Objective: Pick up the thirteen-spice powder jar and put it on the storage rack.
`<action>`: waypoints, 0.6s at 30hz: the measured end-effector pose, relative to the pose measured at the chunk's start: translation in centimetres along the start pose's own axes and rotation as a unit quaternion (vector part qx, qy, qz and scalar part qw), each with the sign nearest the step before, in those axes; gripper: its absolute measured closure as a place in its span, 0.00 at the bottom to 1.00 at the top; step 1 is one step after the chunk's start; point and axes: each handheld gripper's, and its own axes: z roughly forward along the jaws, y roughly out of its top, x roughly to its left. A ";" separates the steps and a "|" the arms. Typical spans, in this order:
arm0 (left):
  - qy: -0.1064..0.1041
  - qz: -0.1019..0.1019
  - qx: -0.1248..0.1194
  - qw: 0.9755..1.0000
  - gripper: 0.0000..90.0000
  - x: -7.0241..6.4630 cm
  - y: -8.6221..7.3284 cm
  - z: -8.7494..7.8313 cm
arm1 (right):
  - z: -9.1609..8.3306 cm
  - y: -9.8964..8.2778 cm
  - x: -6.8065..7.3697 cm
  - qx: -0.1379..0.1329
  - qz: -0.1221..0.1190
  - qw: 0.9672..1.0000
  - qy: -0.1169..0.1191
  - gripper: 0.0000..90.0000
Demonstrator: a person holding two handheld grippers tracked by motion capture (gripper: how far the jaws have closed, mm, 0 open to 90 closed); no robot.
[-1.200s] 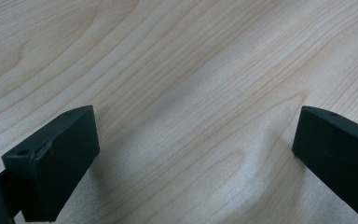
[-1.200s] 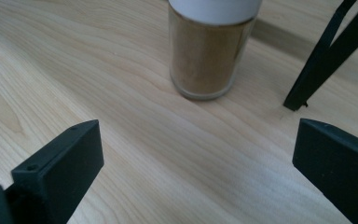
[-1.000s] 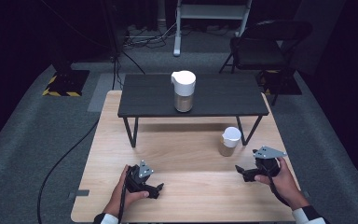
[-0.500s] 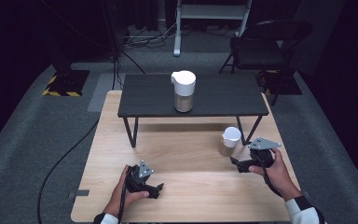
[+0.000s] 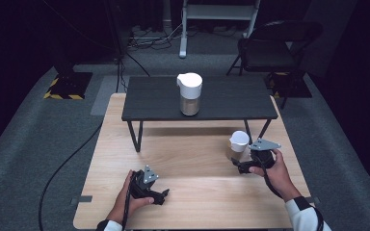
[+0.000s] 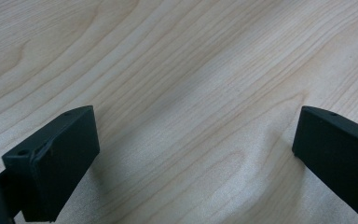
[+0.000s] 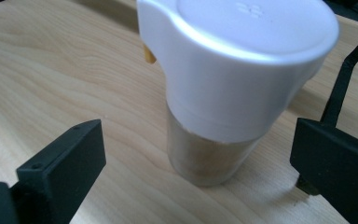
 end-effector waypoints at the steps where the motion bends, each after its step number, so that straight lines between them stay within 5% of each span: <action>1: 0.000 0.000 0.000 1.000 0.00 0.0 0.0 0.0 | 0.2 0.0 -0.1 0.000 -0.002 1.000 0.002 0.04; 11: 0.000 0.000 0.000 1.000 0.00 0.0 0.0 0.0 | 1.7 -0.2 0.6 -0.020 0.019 0.999 -0.021 0.12; 18: 0.000 0.000 0.000 1.000 0.00 0.0 0.0 0.0 | 2.5 -0.8 0.8 -0.038 0.039 0.998 -0.037 0.30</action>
